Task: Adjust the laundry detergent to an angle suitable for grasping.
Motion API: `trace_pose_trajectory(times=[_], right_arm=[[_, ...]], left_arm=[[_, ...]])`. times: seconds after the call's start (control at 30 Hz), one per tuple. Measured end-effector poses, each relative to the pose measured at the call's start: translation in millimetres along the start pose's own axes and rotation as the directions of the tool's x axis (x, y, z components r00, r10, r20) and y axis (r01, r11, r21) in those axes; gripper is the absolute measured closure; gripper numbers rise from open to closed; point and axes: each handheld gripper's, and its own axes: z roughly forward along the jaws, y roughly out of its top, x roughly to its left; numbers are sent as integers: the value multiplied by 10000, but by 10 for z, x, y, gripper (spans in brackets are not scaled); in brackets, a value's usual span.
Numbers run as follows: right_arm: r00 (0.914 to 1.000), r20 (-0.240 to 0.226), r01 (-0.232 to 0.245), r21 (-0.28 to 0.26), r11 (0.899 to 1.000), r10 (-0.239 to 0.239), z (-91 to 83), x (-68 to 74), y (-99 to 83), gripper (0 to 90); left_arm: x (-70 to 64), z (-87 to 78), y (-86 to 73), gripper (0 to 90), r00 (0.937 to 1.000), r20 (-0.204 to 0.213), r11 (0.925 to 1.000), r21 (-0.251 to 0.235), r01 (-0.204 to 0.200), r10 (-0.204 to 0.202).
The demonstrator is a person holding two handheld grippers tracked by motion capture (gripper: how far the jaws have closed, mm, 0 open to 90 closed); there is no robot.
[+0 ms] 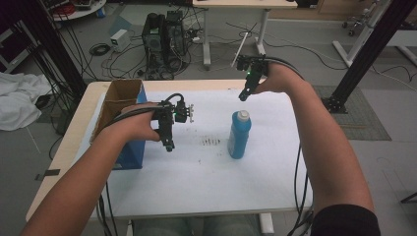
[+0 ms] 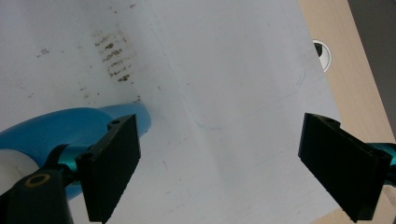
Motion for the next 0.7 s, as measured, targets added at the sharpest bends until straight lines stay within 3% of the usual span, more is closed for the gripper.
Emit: trace_pose_trajectory(times=[0.53, 0.63, 0.7], right_arm=[[9999, 79, 63, 68, 10000, -63, -4, 5, -20, 119], [9999, 123, 2, 138, 9999, -4, -18, 16, -18, 119], [9999, 122, 27, 60, 10000, -28, -25, 20, -19, 119]], left_arm=[[15, -38, 21, 62, 10000, -50, 9999, -65, -77, 77], [-2, -47, 15, 62, 10000, 50, 9999, -125, 63, -62], [-9, -50, 10, 62, 9999, -151, 10000, -44, -5, 4]])
